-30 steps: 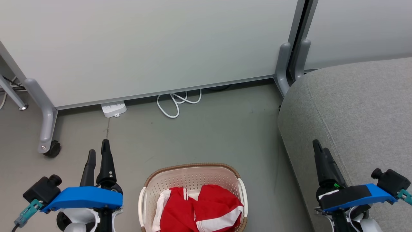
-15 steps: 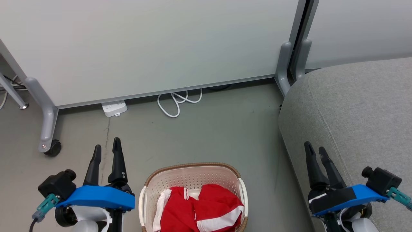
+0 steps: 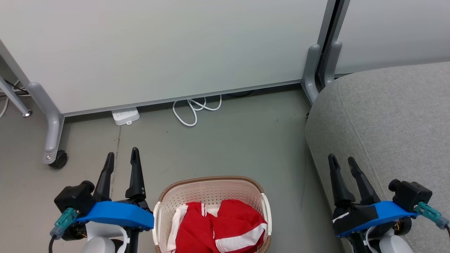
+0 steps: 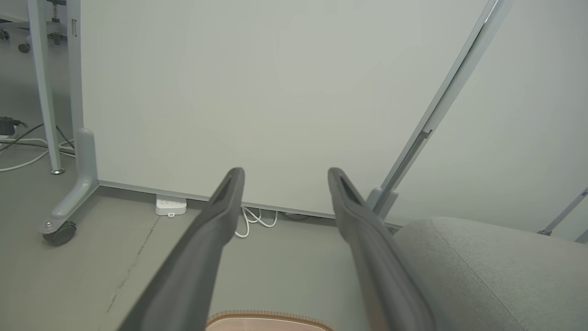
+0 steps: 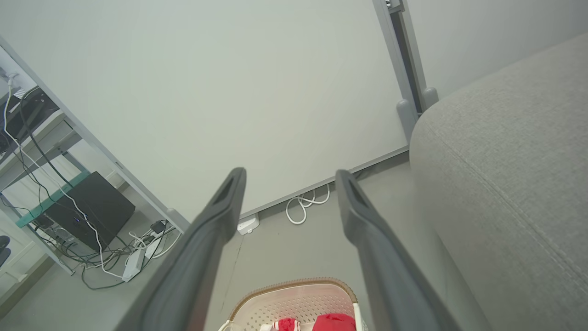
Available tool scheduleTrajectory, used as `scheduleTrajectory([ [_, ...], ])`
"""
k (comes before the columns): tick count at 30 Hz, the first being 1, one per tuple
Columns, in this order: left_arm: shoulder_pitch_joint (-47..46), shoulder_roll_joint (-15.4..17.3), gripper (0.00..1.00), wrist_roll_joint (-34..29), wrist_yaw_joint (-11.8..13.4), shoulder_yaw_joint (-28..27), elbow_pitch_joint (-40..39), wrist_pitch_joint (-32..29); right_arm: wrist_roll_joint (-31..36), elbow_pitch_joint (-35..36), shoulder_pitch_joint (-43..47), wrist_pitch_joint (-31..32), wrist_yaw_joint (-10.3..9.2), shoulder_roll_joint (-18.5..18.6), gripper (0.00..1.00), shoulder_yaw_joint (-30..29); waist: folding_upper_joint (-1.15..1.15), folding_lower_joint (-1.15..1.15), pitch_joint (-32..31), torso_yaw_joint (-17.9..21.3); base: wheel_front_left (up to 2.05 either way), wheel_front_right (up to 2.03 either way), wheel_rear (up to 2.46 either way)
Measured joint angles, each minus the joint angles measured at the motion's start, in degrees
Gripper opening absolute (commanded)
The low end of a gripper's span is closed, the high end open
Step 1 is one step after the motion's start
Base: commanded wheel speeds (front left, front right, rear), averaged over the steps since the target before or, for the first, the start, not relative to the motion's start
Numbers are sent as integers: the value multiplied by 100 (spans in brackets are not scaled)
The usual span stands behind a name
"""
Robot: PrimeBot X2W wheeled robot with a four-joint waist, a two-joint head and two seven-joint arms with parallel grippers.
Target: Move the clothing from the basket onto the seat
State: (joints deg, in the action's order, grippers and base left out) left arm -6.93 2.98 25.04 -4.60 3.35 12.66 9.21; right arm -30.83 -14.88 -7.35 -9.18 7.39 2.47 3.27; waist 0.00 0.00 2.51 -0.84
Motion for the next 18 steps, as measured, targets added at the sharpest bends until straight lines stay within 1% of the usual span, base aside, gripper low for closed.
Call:
scheduleTrajectory([
  [18,-65,20,100,-953,2,138,25,232,948,-125,-70,-234,1,5,100,24,0,0,62,-30,0,0,0],
])
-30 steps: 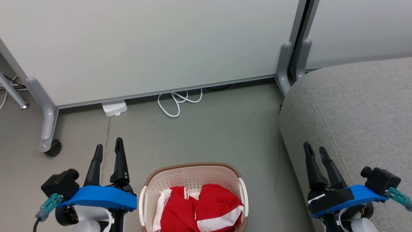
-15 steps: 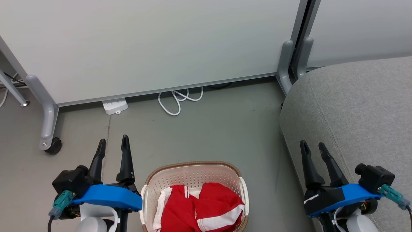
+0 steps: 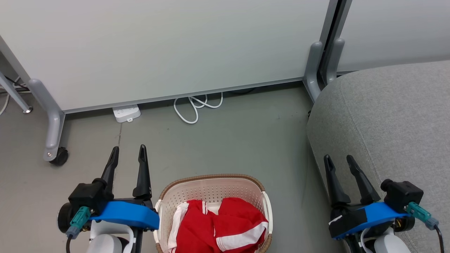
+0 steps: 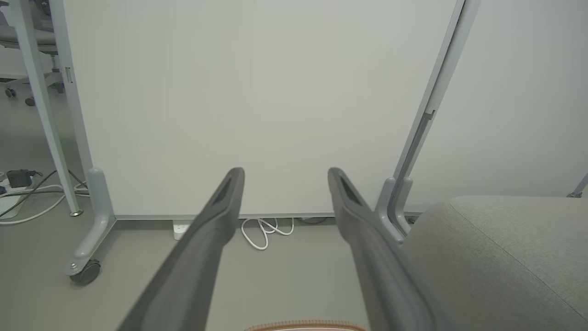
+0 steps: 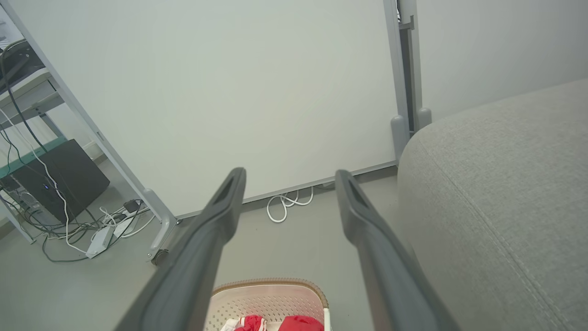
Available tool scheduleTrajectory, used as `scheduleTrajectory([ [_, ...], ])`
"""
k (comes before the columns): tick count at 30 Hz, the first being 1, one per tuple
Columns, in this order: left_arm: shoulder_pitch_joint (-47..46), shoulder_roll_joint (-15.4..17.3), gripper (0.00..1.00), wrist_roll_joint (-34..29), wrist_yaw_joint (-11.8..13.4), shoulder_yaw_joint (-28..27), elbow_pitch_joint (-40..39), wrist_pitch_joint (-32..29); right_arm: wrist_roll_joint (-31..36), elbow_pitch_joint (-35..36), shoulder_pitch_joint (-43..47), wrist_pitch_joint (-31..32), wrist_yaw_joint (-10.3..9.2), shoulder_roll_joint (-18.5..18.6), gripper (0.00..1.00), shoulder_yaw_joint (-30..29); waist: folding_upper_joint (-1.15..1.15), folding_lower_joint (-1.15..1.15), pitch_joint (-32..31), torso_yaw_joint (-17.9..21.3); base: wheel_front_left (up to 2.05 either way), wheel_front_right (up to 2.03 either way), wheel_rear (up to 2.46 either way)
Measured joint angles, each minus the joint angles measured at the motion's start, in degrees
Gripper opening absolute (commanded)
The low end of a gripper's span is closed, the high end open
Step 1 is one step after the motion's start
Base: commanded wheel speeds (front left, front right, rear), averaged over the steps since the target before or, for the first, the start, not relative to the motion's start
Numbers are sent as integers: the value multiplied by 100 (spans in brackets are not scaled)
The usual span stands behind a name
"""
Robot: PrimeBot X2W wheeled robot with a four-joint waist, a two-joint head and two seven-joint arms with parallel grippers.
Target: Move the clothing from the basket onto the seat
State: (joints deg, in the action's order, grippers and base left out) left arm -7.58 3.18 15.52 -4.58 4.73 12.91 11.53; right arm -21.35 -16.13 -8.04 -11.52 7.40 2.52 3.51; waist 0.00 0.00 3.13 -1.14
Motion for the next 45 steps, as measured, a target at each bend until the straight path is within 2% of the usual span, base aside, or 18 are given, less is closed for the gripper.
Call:
scheduleTrajectory([
  [32,-90,-12,100,-1285,-51,109,249,347,1281,-178,-108,-343,2,14,100,46,0,0,85,-33,0,0,0],
  [45,-105,-20,100,-1294,-60,110,348,354,1283,-232,-108,-345,8,16,100,19,0,0,75,-63,0,0,0],
])
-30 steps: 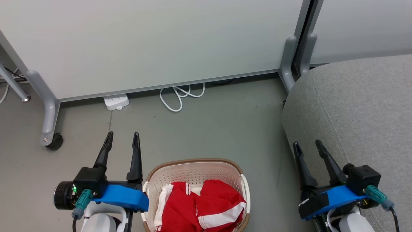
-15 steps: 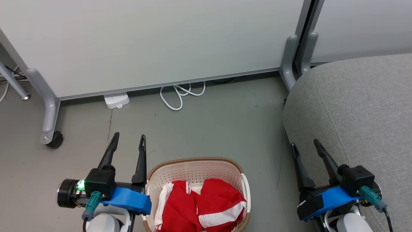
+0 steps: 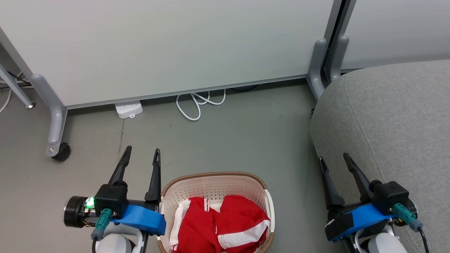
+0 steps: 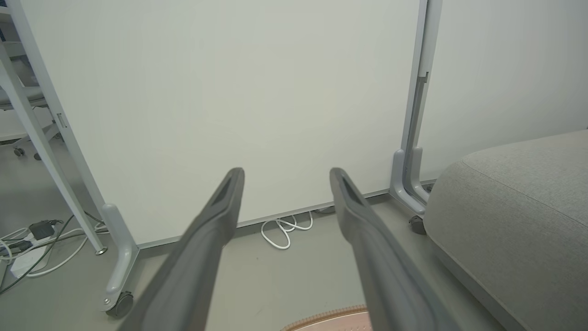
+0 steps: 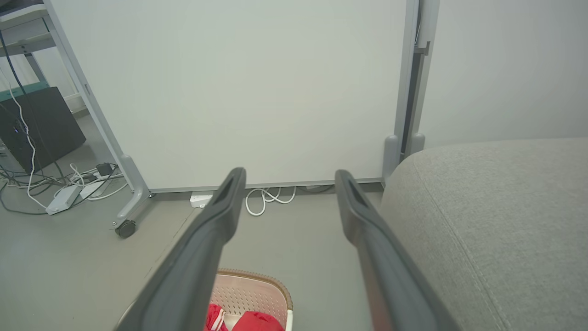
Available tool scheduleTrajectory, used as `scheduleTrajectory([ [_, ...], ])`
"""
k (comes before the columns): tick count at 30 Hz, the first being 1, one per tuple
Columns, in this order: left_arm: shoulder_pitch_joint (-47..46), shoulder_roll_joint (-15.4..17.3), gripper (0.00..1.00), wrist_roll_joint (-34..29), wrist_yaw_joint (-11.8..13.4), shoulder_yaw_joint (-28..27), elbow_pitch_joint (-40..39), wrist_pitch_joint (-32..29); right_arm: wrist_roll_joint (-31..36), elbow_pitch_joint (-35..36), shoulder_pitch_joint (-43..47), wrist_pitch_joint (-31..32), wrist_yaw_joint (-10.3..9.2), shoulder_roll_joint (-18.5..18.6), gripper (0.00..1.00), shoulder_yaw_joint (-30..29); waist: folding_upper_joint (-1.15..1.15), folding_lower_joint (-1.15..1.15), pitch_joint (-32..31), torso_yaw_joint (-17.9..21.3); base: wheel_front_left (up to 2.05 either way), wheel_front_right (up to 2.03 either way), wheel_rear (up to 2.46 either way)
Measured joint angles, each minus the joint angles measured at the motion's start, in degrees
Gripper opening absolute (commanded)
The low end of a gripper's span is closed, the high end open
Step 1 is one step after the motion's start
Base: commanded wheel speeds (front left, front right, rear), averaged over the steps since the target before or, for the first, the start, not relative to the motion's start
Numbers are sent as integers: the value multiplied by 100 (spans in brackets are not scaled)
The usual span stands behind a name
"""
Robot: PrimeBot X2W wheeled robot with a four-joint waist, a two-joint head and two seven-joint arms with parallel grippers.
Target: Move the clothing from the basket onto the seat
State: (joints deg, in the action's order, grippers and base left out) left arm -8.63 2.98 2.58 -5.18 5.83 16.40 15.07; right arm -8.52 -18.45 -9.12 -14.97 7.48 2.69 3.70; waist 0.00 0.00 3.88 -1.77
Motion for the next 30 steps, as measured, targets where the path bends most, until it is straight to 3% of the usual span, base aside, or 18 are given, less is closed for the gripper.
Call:
scheduleTrajectory([
  [11,-133,5,100,-70,-78,129,190,0,0,-3,-18,0,0,0,100,32,0,0,108,18,0,0,0],
  [18,-565,199,100,-221,-153,455,676,0,25,44,-183,0,0,0,100,71,0,0,414,117,0,0,0],
  [24,-1100,481,100,-345,-196,989,1194,0,42,102,-418,0,0,2,100,67,0,0,834,248,0,0,0],
  [30,-1669,780,100,-355,-225,1864,1774,0,42,176,-696,-1,0,3,100,55,0,-1,1327,404,0,0,0],
])
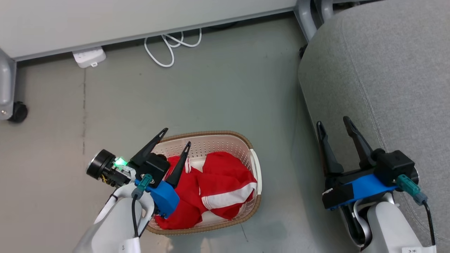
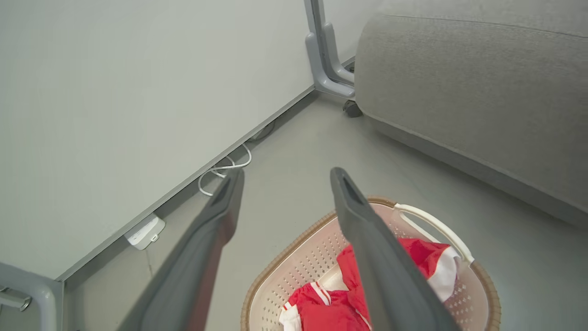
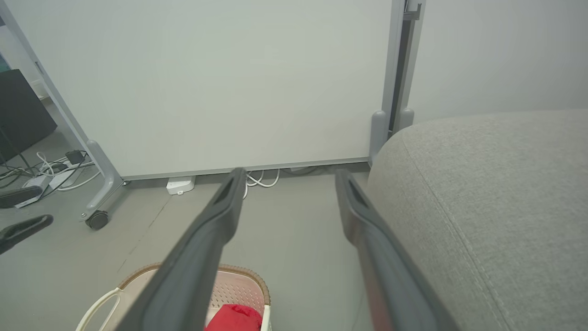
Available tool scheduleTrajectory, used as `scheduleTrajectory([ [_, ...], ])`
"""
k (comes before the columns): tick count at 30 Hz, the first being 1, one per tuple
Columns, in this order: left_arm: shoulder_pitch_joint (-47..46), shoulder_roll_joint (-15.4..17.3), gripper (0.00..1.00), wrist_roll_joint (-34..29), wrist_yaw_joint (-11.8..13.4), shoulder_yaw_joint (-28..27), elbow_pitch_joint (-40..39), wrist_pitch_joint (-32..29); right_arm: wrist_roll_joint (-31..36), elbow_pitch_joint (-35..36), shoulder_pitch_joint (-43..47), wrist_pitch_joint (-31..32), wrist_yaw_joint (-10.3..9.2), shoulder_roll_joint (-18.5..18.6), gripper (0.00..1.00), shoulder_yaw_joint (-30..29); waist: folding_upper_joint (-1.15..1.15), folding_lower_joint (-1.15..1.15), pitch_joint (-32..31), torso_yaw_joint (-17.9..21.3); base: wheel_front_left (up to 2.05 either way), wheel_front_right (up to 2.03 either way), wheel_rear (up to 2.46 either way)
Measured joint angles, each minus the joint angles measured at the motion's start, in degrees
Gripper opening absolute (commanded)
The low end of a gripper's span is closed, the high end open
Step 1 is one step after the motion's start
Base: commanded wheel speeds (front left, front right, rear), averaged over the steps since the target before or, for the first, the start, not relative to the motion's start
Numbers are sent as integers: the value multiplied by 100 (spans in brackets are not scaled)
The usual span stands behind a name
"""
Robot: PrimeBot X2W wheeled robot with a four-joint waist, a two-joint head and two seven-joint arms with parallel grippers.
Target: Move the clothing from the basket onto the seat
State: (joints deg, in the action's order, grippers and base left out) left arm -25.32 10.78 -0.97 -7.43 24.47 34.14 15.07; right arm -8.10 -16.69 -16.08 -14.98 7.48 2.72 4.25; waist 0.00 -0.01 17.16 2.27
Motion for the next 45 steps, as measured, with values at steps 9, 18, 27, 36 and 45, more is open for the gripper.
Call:
scheduleTrajectory([
  [9,-816,375,100,253,-1,1397,1040,1,-47,158,-415,0,0,2,100,75,0,0,751,260,0,0,0],
  [18,-1601,517,100,515,-1,2829,2084,0,-63,320,-797,0,0,3,100,90,0,0,1505,484,0,0,0],
  [27,-2324,549,100,744,-2,4168,3058,1,-9,511,-1165,0,0,3,100,145,0,0,2245,640,0,0,0],
  [36,-2855,573,100,898,-2,4829,3579,-221,19,720,-1499,0,0,3,100,187,0,0,2989,782,0,0,0],
  [45,-3153,657,100,912,-2,4880,3749,-792,18,1006,-1590,0,0,4,100,214,0,0,3578,979,0,0,0],
])
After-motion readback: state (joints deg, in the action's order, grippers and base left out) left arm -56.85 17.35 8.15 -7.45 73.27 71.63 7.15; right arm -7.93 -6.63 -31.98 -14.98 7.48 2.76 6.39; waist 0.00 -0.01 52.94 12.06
